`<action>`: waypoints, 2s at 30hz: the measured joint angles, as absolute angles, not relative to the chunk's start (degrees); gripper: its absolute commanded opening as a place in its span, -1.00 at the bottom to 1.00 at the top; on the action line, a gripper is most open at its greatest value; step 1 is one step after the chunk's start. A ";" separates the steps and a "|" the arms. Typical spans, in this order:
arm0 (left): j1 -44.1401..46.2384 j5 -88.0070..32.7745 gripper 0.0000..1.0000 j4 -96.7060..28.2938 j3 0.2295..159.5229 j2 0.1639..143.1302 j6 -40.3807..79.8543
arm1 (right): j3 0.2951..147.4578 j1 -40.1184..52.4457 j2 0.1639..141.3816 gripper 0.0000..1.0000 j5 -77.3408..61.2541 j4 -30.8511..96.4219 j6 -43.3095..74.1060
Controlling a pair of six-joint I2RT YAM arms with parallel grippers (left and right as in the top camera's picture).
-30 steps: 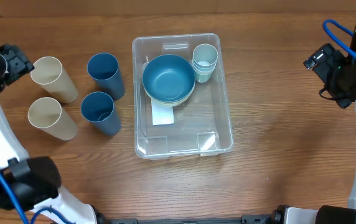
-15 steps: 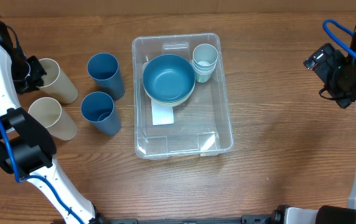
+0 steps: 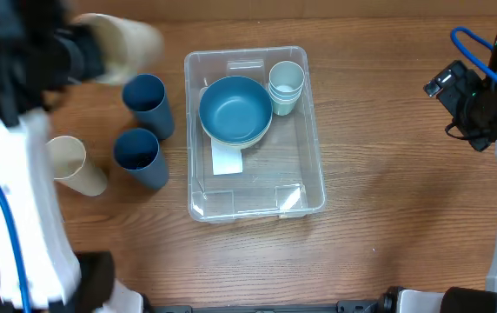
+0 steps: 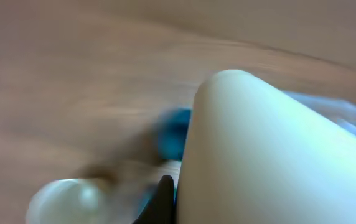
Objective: Pack container
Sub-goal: 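Grasp the back cream cup with the left gripper and carry it to the bin, then set the cream cup upright beside the cup stack in the bin, then grasp the remaining cream cup with the left gripper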
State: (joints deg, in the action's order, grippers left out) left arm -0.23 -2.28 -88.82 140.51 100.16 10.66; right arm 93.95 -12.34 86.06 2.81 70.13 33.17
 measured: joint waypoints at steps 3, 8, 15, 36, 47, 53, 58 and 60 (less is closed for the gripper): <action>15.44 -0.84 -0.92 -91.90 140.94 98.15 10.98 | 93.95 -12.34 86.06 1.00 2.79 70.13 33.19; 32.64 3.75 -0.92 -92.36 137.03 105.84 12.78 | 93.95 -12.34 86.06 1.00 2.79 70.13 33.19; 37.39 8.67 -0.91 -88.14 135.11 124.14 13.89 | 93.95 -12.34 86.06 1.00 2.79 70.13 33.21; 34.98 8.86 0.46 -89.76 140.03 121.43 14.09 | 93.95 -12.34 86.06 1.00 2.81 70.15 33.19; -4.43 4.16 0.40 -96.40 134.69 102.43 14.17 | 93.95 -12.34 86.06 1.00 2.79 70.17 33.19; -27.22 4.54 0.46 -91.90 103.48 87.85 17.39 | 93.95 -12.34 86.06 1.00 2.79 70.15 33.15; -38.13 1.74 0.50 -79.07 85.71 83.07 18.83 | 93.95 -12.34 86.06 1.00 2.76 70.15 33.17; -38.89 -0.23 0.43 -69.04 77.87 82.78 18.96 | 93.95 -12.34 86.06 1.00 2.79 70.11 33.19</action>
